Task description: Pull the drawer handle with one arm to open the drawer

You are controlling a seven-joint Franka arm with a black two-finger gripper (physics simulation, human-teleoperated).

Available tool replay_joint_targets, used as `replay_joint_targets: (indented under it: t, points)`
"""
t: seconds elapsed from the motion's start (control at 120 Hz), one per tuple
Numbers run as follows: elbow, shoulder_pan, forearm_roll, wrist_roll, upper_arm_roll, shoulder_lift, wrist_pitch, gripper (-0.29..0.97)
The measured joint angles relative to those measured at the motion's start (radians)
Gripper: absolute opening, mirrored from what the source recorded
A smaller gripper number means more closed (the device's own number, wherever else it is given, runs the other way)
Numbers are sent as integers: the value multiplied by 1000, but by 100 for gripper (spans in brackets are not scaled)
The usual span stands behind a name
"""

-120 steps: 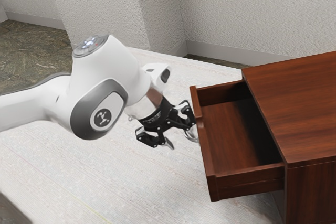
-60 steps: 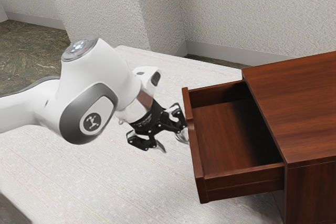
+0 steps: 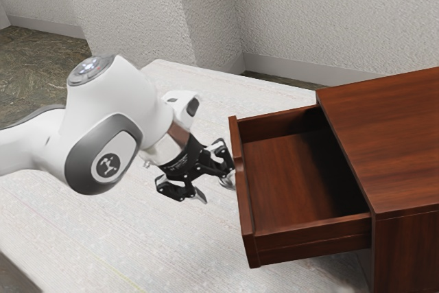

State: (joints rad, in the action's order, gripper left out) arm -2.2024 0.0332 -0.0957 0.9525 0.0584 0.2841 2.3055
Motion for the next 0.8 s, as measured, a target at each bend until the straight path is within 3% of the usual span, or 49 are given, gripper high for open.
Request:
replay_joint_targets:
  t: [0.8]
  points:
    - [1, 7, 8, -3, 0, 14, 40, 33]
